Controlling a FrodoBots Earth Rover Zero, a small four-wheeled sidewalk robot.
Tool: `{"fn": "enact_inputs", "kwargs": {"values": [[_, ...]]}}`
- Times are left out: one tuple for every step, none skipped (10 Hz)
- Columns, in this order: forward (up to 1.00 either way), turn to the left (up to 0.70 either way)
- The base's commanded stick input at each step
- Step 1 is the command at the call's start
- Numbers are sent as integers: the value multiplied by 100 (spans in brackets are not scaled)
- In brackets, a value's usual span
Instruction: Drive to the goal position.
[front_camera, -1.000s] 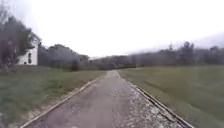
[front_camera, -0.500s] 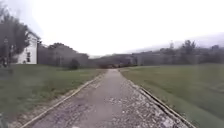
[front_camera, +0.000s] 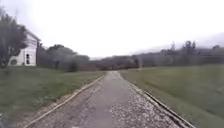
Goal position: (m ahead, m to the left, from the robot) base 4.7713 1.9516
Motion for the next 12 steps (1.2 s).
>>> {"fn": "enact_inputs", "kwargs": {"values": [[70,0],[70,0],[70,0],[70,0],[70,0],[70,0],[70,0],[70,0],[70,0],[70,0],[70,0],[70,0]]}}
